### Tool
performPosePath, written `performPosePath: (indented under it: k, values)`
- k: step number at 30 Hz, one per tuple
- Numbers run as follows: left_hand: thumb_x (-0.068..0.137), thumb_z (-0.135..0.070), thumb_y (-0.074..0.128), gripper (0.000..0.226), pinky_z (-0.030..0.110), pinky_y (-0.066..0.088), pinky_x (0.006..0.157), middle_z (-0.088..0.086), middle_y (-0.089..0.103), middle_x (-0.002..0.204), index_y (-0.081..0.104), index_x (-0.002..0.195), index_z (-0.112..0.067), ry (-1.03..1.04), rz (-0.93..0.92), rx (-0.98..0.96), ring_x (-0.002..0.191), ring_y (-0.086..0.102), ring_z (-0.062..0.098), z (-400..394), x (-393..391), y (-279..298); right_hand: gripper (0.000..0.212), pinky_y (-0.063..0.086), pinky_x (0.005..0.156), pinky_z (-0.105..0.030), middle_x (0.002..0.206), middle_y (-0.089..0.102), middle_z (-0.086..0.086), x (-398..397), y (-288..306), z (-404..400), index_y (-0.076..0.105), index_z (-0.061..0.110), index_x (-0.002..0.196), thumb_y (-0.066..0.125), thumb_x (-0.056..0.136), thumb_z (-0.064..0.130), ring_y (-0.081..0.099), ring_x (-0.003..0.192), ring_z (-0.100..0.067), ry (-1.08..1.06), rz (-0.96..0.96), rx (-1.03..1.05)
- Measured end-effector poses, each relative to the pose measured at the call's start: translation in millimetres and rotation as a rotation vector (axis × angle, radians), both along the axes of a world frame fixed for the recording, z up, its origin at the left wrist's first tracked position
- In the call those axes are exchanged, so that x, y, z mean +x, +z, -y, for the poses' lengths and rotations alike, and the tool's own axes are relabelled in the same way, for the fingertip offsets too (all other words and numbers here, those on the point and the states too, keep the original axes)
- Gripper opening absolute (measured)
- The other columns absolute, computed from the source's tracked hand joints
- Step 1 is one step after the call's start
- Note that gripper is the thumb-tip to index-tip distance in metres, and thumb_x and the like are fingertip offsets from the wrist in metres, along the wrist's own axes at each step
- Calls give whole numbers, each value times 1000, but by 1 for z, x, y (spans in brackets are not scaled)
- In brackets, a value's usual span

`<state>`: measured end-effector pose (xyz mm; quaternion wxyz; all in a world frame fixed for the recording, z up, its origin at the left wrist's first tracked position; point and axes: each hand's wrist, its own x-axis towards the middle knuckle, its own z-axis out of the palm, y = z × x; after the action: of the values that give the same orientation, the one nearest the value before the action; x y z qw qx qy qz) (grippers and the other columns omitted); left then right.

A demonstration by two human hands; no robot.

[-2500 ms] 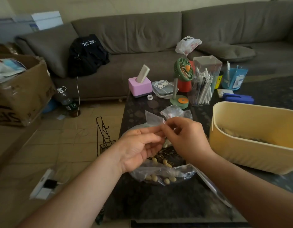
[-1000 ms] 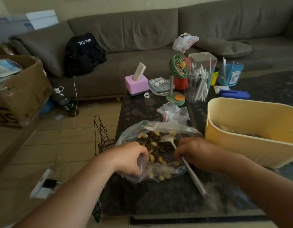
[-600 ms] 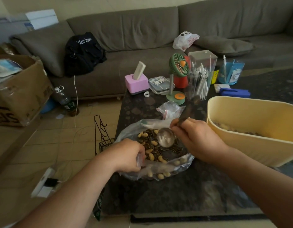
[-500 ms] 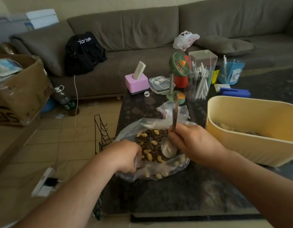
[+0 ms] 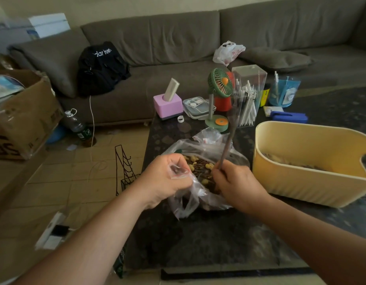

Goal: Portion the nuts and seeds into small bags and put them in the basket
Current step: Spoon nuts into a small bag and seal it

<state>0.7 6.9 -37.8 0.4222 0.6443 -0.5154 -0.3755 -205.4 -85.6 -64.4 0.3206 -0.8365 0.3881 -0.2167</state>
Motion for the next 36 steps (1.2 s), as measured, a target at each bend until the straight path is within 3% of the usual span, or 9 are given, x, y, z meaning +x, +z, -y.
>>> performPosePath:
  k: [3,6,9,12,16,21,24,30,36]
  values:
    - [75,-10,84,24,35,59,86,-6,71,93,71,79,-31,-194,120,36,90,68,14,-5,9,8,20,61,66,-34,78,73,3,0,0,3,64,27,97,50,108,35,69,65,-7,-126,31,181]
    - [82,-15,81,31,30,60,81,-15,69,97,68,88,-42,-373,438,258,88,68,3,-10,19,14,19,63,65,-38,79,74,-2,1,1,5,66,24,99,50,108,31,72,66,-16,-166,90,329]
    - [86,-24,82,32,27,60,79,-13,71,104,66,102,-46,-463,526,459,87,69,0,-13,25,17,19,61,63,-34,81,74,-6,2,5,5,66,21,101,51,109,28,70,67,-19,-182,142,408]
    - [87,-36,83,26,36,62,90,-15,70,107,66,104,-47,-367,506,393,94,69,3,-11,32,23,19,63,66,-40,82,73,-7,2,10,6,67,20,100,52,109,27,70,69,-21,-201,181,441]
    - [86,-30,83,35,32,52,79,-11,64,108,60,106,-47,-157,385,196,96,64,10,-3,32,20,21,62,67,-40,76,72,-1,-1,18,7,67,22,94,52,108,28,70,67,-17,-203,166,306]
    - [75,-33,75,51,39,51,96,-7,56,114,52,120,-40,-214,188,242,109,58,14,1,23,12,22,61,72,-42,78,72,1,-5,22,8,66,26,91,52,107,32,70,71,-16,-181,111,209]
    - [74,-33,71,52,37,45,88,-9,49,110,48,120,-40,-229,153,283,102,51,10,2,15,9,21,61,71,-39,79,73,1,-5,26,10,66,27,94,51,108,32,70,69,-11,-168,89,216]
    - [87,-37,77,50,44,49,104,-11,52,128,45,124,-47,-123,399,277,122,51,14,11,8,-8,20,62,77,-46,79,74,2,-8,39,14,69,26,93,54,105,34,71,73,-15,-147,13,157]
    - [71,-51,94,52,25,54,87,-23,61,109,62,112,-46,59,615,82,104,60,1,15,0,-24,19,61,76,-45,80,72,2,-7,51,7,68,27,93,54,105,34,70,74,-16,-150,46,82]
